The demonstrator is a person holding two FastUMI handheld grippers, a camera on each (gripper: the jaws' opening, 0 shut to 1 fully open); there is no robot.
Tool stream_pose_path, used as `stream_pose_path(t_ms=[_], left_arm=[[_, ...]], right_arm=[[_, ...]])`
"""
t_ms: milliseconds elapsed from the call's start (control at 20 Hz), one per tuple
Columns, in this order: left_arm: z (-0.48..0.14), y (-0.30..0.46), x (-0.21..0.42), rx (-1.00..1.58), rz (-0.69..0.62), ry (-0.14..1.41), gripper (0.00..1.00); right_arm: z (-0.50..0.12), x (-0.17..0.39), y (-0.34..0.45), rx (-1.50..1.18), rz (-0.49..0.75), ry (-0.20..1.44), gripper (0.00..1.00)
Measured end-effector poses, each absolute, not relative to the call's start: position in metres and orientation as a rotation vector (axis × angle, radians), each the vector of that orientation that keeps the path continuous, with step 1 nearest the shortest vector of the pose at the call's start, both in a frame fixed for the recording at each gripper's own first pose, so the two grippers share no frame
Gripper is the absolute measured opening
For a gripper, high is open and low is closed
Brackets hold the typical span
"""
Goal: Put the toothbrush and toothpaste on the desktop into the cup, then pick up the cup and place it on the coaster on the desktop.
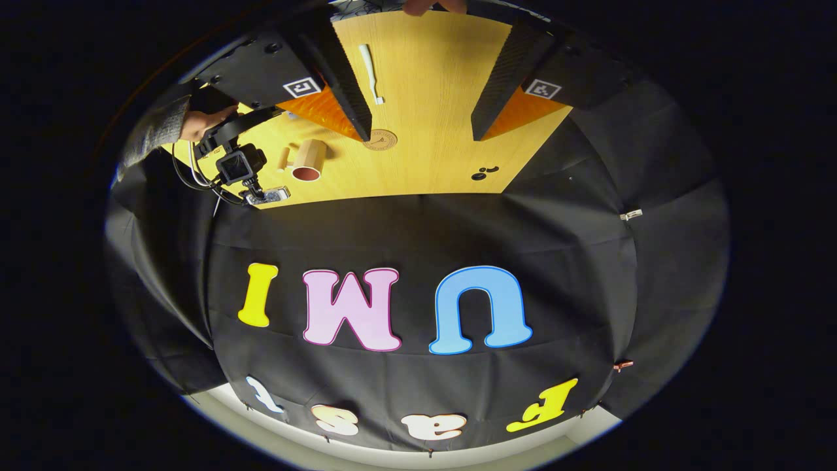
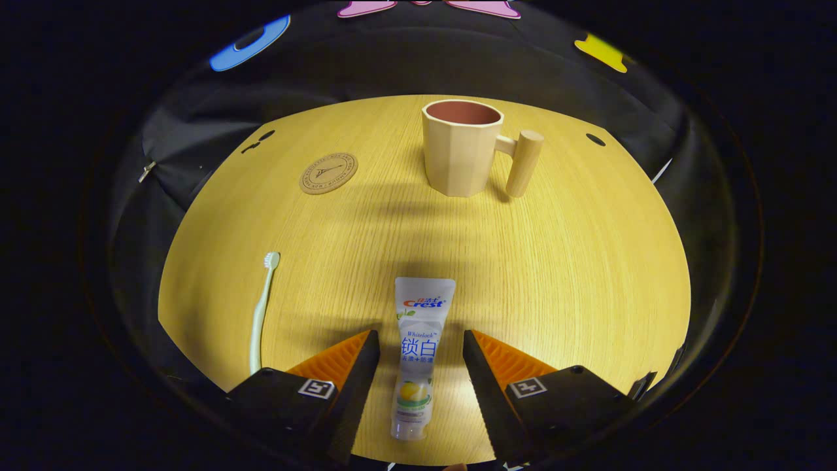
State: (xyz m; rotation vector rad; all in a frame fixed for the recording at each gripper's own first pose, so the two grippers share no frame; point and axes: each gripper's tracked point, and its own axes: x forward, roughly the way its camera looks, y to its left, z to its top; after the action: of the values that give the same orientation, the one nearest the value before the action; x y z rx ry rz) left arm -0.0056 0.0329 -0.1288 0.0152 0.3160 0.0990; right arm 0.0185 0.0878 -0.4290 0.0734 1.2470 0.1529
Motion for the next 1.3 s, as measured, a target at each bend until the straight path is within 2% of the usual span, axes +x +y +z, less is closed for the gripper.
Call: stream_pose_path(t_ms=[50, 100, 150, 200, 250, 300, 350, 500, 600, 850, 1150, 1300], left_arm=[[-0.132, 0.034, -0.005, 0.018, 0.105, 0.320, 0.97], [-0.134, 0.034, -0.003, 0.019, 0.106, 0.327, 0.97], [-0.138, 0.035, -0.003, 0.019, 0.106, 0.334, 0.97], [-0.141, 0.034, -0.001, 0.019, 0.105, 0.343, 0.97], [-0.146, 0.033, 0.000, 0.019, 0.103, 0.353, 0.97], [-0.150, 0.032, 0.003, 0.022, 0.100, 0.363, 0.98], [-0.154, 0.029, 0.005, 0.024, 0.096, 0.373, 0.98], [-0.172, 0.016, 0.016, 0.024, 0.071, 0.432, 0.97], [-0.189, 0.009, 0.027, 0.026, 0.058, 0.484, 0.97], [-0.260, -0.019, 0.050, -0.016, -0.009, 0.675, 0.96], [-0.345, -0.038, 0.066, -0.062, -0.003, 0.921, 0.97], [-0.369, -0.037, 0.075, -0.066, 0.022, 0.986, 0.97]], right_arm=[[-0.433, 0.017, 0.089, 0.074, 0.153, 1.264, 0.77], [-0.436, 0.016, 0.092, 0.081, 0.158, 1.282, 0.69], [-0.439, 0.014, 0.093, 0.087, 0.158, 1.304, 0.58], [-0.440, 0.013, 0.090, 0.083, 0.150, 1.316, 0.43], [-0.439, 0.018, 0.090, 0.093, 0.150, 1.304, 0.42], [-0.439, 0.015, 0.092, 0.094, 0.165, 1.305, 0.35], [-0.436, 0.016, 0.089, 0.087, 0.173, 1.297, 0.34], [-0.436, 0.020, 0.081, 0.053, 0.162, 1.255, 0.23], [-0.425, 0.023, 0.077, 0.091, 0.178, 1.199, 0.19], [-0.377, 0.033, 0.057, 0.216, 0.196, 1.040, 0.18], [-0.322, 0.046, 0.020, 0.279, 0.207, 0.908, 0.18], [-0.306, 0.048, -0.003, 0.300, 0.197, 0.881, 0.18]])
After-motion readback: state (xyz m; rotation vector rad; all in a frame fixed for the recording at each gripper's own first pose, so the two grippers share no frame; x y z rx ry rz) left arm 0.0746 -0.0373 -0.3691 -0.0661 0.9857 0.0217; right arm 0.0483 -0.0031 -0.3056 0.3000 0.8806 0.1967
